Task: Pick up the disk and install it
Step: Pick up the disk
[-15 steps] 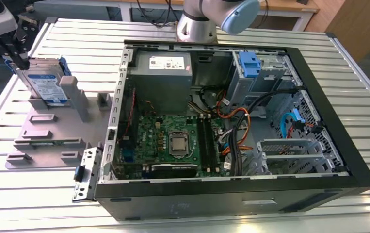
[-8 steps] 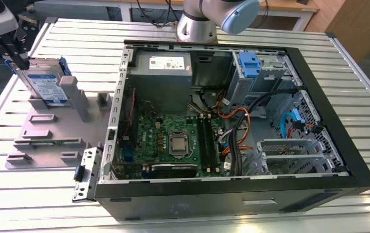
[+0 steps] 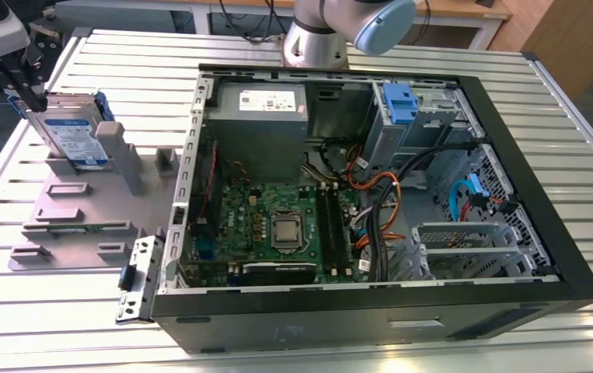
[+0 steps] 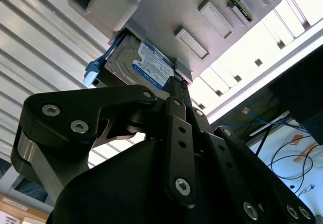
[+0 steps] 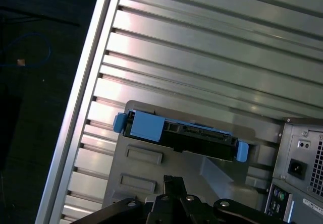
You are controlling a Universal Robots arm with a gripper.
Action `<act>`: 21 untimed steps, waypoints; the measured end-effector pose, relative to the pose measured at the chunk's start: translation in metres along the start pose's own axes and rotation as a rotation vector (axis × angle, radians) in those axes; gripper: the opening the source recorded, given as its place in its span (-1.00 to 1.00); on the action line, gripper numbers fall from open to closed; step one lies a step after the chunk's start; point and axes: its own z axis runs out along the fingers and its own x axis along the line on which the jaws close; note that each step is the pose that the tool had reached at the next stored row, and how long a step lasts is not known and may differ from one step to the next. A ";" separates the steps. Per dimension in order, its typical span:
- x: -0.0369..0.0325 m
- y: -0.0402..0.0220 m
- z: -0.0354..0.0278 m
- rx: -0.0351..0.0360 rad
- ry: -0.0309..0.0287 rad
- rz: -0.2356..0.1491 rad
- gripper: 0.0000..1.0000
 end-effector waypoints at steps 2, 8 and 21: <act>0.0000 0.0000 0.0000 0.0000 0.0001 -0.001 -0.79; 0.0000 -0.0001 0.0000 -0.0007 0.0014 -0.031 -0.79; 0.0000 -0.0001 0.0000 -0.0010 0.0017 -0.038 -0.79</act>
